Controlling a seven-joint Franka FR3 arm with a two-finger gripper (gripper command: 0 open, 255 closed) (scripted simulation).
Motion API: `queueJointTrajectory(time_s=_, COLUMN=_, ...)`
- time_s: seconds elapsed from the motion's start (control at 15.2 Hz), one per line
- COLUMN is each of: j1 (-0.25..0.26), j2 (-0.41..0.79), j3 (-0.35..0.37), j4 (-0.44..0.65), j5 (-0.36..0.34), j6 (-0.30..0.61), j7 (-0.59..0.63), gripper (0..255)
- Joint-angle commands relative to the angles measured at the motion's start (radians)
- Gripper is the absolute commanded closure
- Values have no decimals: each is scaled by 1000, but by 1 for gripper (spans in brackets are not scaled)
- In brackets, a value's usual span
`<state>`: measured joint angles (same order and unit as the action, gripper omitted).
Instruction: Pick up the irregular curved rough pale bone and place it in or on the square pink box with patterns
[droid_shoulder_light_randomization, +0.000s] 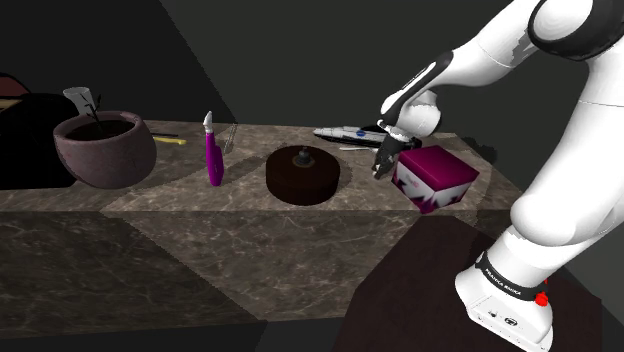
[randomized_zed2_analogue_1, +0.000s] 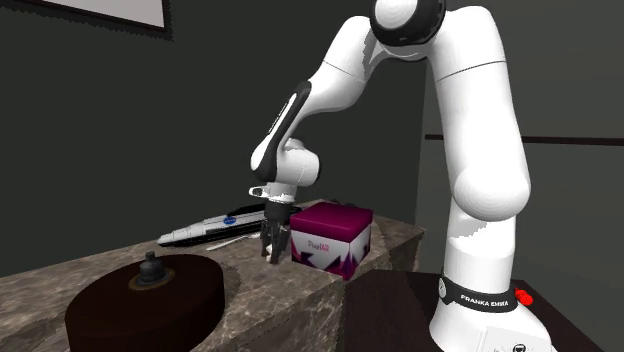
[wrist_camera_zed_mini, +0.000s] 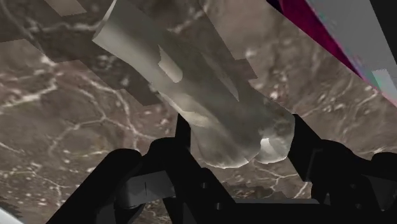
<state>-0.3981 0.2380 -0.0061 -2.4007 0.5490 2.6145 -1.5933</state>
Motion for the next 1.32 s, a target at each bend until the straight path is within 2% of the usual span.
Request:
queueJointTrajectory(time_s=0.0, j1=2, j2=-25, j3=-7, j4=-4, j5=-18, j6=-21, j7=17, gripper=255)
queueJointTrajectory(time_s=1.25, j1=5, j2=-245, j3=-40, j4=19, j5=-164, j6=-246, j7=169, gripper=255)
